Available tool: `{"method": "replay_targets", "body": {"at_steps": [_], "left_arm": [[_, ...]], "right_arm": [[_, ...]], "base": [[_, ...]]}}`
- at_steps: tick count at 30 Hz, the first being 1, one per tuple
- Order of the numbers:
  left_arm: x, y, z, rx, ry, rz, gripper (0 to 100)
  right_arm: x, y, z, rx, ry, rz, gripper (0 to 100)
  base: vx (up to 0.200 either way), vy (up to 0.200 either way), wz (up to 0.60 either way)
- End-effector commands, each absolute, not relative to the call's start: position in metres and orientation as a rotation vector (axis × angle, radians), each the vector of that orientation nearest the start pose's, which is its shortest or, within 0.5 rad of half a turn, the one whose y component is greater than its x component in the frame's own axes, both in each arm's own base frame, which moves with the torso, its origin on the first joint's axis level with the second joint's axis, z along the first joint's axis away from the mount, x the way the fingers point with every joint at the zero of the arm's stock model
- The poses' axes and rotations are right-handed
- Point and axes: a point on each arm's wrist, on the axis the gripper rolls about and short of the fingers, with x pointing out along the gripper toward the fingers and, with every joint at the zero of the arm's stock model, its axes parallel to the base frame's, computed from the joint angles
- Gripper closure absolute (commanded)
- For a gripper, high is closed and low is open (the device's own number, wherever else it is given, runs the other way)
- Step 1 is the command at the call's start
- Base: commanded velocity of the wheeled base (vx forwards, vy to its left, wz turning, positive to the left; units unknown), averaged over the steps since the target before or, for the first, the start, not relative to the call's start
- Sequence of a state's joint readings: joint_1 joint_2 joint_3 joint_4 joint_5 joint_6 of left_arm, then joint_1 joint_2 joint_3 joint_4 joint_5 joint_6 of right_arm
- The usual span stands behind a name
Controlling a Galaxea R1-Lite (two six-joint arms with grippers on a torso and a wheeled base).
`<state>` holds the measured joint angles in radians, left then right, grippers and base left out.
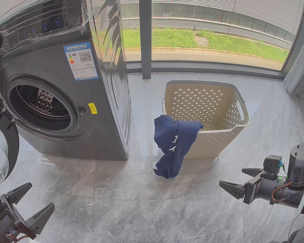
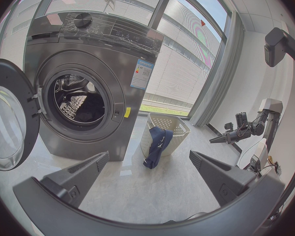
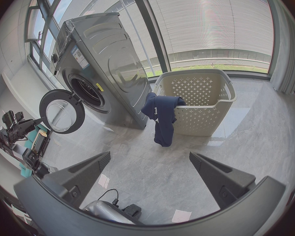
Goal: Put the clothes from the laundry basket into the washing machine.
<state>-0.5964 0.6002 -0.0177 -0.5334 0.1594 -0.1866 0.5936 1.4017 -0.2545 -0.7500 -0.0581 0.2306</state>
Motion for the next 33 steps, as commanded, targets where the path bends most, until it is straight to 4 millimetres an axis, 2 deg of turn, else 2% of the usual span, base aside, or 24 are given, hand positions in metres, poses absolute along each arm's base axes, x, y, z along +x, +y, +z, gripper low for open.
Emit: {"method": "replay_targets", "body": {"at_steps": [1,6,9,13,15,19,28,33], "left_arm": [[0.037,-0.02,0.127,-0.159,0.104,-0.428,0],[0.037,-0.021,0.129,-0.162,0.1,-0.428,0],[0.037,-0.021,0.128,-0.162,0.1,-0.43,0],[0.037,-0.021,0.129,-0.163,0.094,-0.431,0],[0.037,-0.021,0.129,-0.164,0.092,-0.431,0],[0.037,-0.021,0.129,-0.164,0.093,-0.432,0],[0.036,-0.021,0.129,-0.164,0.091,-0.434,0],[0.036,-0.02,0.129,-0.166,0.087,-0.434,0]], "right_arm": [[0.155,0.103,0.126,0.088,0.447,0.481,0],[0.159,0.106,0.129,0.083,0.436,0.478,0],[0.17,0.112,0.131,0.085,0.432,0.473,0],[0.189,0.123,0.118,0.066,0.491,0.453,0],[0.192,0.124,0.116,0.063,0.499,0.45,0],[0.212,0.137,0.11,0.058,0.519,0.44,0],[0.221,0.15,0.082,0.02,0.616,0.435,0],[0.233,0.166,0.064,0.101,0.618,0.432,0]], "base": [[0.2,0.0,0.0],[0.2,0.0,0.0],[0.2,0.0,0.0],[0.05,0.0,0.0],[0.0,0.0,0.0],[0.0,0.0,0.0],[0.0,0.0,0.0],[0.0,0.0,0.0]]}}
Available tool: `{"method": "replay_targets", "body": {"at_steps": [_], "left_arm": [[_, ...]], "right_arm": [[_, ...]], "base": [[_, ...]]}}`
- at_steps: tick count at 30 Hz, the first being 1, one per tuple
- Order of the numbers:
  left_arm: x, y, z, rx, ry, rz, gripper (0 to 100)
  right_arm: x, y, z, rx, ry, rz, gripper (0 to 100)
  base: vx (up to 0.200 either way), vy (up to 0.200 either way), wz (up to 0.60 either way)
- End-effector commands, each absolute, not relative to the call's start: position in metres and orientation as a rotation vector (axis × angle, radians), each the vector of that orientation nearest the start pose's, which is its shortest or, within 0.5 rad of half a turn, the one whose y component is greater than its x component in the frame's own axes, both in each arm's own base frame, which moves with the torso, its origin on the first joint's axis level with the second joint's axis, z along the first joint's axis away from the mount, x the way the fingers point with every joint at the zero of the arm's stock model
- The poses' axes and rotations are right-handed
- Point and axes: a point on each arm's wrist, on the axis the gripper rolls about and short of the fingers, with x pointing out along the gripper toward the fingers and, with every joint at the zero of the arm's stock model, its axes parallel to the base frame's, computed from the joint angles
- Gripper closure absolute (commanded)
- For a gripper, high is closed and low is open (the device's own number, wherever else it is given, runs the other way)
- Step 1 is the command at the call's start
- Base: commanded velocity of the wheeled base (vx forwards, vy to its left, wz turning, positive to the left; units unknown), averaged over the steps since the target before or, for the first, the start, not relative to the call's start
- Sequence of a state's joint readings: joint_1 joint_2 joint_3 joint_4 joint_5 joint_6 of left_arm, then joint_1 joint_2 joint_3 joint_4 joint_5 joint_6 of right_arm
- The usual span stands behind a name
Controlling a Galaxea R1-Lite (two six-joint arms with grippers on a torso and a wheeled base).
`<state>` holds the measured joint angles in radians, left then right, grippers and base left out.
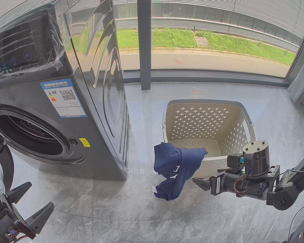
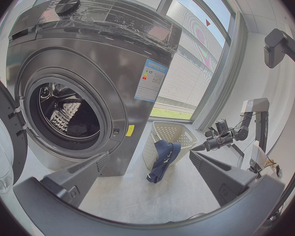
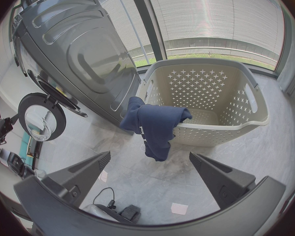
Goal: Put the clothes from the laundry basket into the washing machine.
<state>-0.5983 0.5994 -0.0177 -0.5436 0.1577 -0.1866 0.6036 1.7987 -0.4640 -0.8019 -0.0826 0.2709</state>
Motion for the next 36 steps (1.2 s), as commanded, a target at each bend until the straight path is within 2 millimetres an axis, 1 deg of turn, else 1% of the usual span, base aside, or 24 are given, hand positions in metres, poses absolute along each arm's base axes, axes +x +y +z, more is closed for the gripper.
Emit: {"method": "replay_targets", "body": {"at_steps": [1,4,5,7,9,11,13,16,23,28,32,34,36], "left_arm": [[0.036,-0.02,0.129,-0.165,0.088,-0.434,0],[0.036,-0.02,0.129,-0.166,0.087,-0.434,0],[0.036,-0.02,0.129,-0.165,0.088,-0.434,0],[0.036,-0.02,0.128,-0.165,0.09,-0.436,0],[0.036,-0.02,0.128,-0.165,0.09,-0.436,0],[0.036,-0.02,0.128,-0.161,0.094,-0.437,0],[0.036,-0.02,0.128,-0.161,0.094,-0.437,0],[0.036,-0.02,0.127,-0.161,0.096,-0.437,0],[0.035,-0.02,0.128,-0.166,0.087,-0.447,0],[0.034,-0.02,0.128,-0.169,0.087,-0.47,0],[0.034,-0.02,0.128,-0.172,0.087,-0.47,0],[0.034,-0.02,0.128,-0.173,0.086,-0.47,0],[0.034,-0.02,0.128,-0.172,0.087,-0.47,0]], "right_arm": [[0.235,0.169,0.06,0.116,0.617,0.435,0],[0.236,0.175,0.052,0.13,0.621,0.439,0],[0.238,0.177,0.044,0.128,0.632,0.439,0],[0.24,0.178,0.039,0.122,0.642,0.433,0],[0.24,0.178,0.037,0.119,0.644,0.425,0],[0.246,0.181,0.035,0.115,0.634,0.396,0],[0.248,0.182,0.035,0.117,0.628,0.393,0],[0.251,0.183,0.037,0.123,0.616,0.39,0],[0.255,0.184,0.04,0.13,0.601,0.388,0],[0.269,0.193,0.041,0.147,0.569,0.391,0],[0.281,0.201,0.045,0.164,0.522,0.358,0],[0.284,0.203,0.044,0.17,0.518,0.355,0],[0.288,0.205,0.037,0.167,0.528,0.35,0]], "base": [[0.0,0.0,0.0],[0.0,0.0,0.0],[0.0,0.0,0.0],[0.0,0.0,0.0],[0.0,0.0,0.0],[0.0,0.0,0.0],[0.0,0.0,0.0],[-0.2,0.0,0.0],[0.0,0.0,0.0],[0.0,0.0,0.0],[0.0,0.0,0.0],[0.0,0.0,0.0],[0.0,0.0,0.0]]}}
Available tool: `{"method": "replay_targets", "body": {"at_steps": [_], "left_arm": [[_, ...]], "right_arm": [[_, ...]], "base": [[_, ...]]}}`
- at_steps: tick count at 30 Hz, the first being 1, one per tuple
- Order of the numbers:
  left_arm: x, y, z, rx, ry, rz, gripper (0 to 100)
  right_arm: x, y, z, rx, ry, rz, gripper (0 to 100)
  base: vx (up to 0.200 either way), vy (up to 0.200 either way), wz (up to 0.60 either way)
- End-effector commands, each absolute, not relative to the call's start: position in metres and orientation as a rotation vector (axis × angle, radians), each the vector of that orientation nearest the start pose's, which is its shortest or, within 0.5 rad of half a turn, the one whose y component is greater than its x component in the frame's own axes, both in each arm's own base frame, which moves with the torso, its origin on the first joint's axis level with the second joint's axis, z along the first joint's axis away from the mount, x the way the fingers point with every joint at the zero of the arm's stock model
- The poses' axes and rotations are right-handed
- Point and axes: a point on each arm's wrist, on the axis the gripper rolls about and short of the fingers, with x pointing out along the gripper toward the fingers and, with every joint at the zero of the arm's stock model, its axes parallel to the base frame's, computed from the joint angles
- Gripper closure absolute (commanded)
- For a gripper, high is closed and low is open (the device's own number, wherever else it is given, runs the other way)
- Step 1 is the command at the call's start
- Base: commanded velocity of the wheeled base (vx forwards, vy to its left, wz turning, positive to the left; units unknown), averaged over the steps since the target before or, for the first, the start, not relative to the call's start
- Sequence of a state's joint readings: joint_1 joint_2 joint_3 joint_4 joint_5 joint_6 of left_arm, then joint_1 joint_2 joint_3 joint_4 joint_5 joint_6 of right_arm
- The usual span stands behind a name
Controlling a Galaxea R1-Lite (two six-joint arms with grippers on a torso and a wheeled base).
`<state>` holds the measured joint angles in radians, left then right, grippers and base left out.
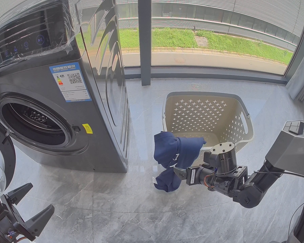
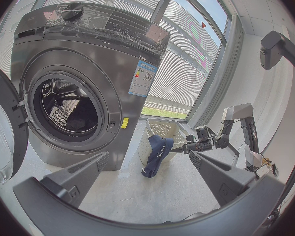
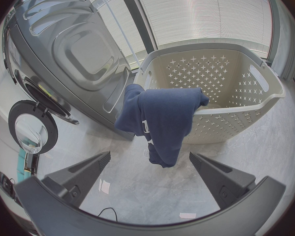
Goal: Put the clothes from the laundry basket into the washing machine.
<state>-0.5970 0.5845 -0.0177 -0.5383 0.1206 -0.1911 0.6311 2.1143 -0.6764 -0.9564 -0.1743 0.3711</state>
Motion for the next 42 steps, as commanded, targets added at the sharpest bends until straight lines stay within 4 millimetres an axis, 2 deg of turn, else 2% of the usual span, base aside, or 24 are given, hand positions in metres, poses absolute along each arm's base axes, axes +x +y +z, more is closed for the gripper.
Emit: {"method": "replay_targets", "body": {"at_steps": [1,7,10,19,37,38,42], "left_arm": [[0.034,-0.02,0.128,-0.172,0.089,-0.471,0],[0.034,-0.02,0.128,-0.17,0.09,-0.471,0],[0.034,-0.02,0.128,-0.171,0.086,-0.472,0],[0.032,-0.019,0.128,-0.178,0.076,-0.5,0],[0.032,-0.019,0.128,-0.176,0.081,-0.501,0],[0.032,-0.019,0.128,-0.176,0.081,-0.501,0],[0.031,-0.019,0.128,-0.179,0.077,-0.503,0]], "right_arm": [[0.29,0.206,0.036,0.167,0.529,0.349,0],[0.302,0.208,0.028,0.168,0.526,0.332,0],[0.32,0.205,0.023,0.18,0.51,0.303,0],[0.337,0.204,0.014,0.179,0.49,0.261,0],[0.347,0.213,0.016,0.214,0.386,0.294,0],[0.347,0.213,0.016,0.214,0.386,0.294,100],[0.35,0.212,0.013,0.212,0.352,0.3,100]], "base": [[0.0,0.0,0.0],[0.0,0.0,0.0],[0.0,0.0,0.0],[0.0,0.0,0.0],[0.0,0.0,0.0],[0.0,0.0,0.0],[0.0,0.0,0.0]]}}
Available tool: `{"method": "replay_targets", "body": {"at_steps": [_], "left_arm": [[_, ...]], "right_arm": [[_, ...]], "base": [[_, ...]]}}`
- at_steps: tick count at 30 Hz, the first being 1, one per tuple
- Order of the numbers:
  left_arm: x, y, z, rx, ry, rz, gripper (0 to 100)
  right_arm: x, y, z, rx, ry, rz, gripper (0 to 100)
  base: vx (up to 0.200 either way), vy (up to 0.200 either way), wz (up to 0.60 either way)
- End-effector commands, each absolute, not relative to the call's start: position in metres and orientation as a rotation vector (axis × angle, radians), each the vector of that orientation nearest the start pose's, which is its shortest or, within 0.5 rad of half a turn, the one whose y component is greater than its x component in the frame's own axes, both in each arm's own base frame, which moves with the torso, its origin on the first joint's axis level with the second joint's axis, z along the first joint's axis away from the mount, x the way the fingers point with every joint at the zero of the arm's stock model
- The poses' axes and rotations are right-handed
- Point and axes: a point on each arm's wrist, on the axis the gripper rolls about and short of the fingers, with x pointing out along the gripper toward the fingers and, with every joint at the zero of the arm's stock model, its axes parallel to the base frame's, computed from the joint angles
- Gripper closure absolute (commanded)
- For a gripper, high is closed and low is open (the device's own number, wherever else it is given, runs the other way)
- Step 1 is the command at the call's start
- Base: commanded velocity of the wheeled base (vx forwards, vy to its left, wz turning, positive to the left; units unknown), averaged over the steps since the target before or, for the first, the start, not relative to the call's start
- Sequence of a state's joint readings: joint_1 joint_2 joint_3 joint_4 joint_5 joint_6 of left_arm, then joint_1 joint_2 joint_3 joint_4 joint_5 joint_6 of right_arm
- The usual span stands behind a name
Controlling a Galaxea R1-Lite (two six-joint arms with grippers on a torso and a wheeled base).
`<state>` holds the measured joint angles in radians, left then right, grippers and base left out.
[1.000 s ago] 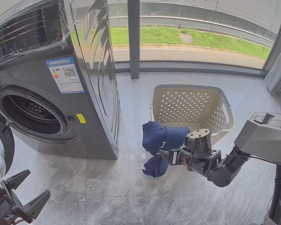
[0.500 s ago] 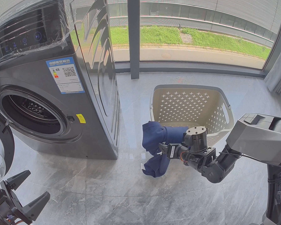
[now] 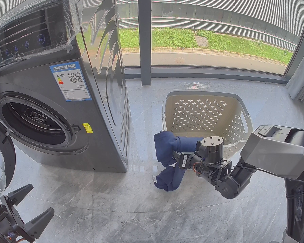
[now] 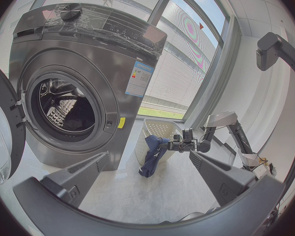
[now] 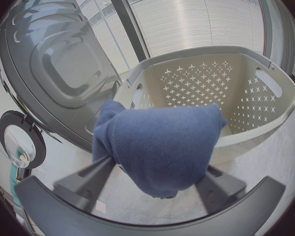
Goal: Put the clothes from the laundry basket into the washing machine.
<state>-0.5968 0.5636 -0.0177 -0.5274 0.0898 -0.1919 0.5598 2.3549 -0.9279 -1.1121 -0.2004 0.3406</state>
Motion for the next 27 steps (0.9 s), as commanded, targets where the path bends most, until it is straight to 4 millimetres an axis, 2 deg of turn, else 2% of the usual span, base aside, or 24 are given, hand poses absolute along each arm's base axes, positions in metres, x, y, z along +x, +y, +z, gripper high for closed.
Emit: {"method": "replay_targets", "body": {"at_steps": [1,10,12,19,23,25,26,27], "left_arm": [[0.031,-0.019,0.128,-0.179,0.078,-0.503,0],[0.031,-0.019,0.128,-0.179,0.078,-0.505,0],[0.031,-0.019,0.128,-0.179,0.078,-0.505,0],[0.031,-0.019,0.127,-0.183,0.079,-0.505,0],[0.031,-0.018,0.128,-0.184,0.078,-0.503,0],[0.031,-0.018,0.128,-0.184,0.078,-0.503,0],[0.029,-0.017,0.127,-0.183,0.079,-0.5,0],[0.029,-0.017,0.126,-0.184,0.078,-0.5,0]], "right_arm": [[0.349,0.212,0.012,0.211,0.355,0.3,100],[0.344,0.214,0.013,0.218,0.332,0.315,100],[0.336,0.215,0.017,0.215,0.323,0.33,100],[0.305,0.198,0.059,0.173,0.212,0.374,100],[0.283,0.191,0.094,0.2,0.112,0.411,100],[0.283,0.191,0.094,0.2,0.112,0.411,100],[0.263,0.183,0.117,0.217,0.073,0.443,100],[0.258,0.181,0.123,0.222,0.059,0.464,100]], "base": [[0.0,0.0,0.0],[0.0,0.0,0.0],[0.0,0.0,0.0],[0.0,0.0,0.0],[0.0,0.0,0.0],[0.0,0.0,0.0],[0.0,0.0,0.0],[0.0,0.0,0.0]]}}
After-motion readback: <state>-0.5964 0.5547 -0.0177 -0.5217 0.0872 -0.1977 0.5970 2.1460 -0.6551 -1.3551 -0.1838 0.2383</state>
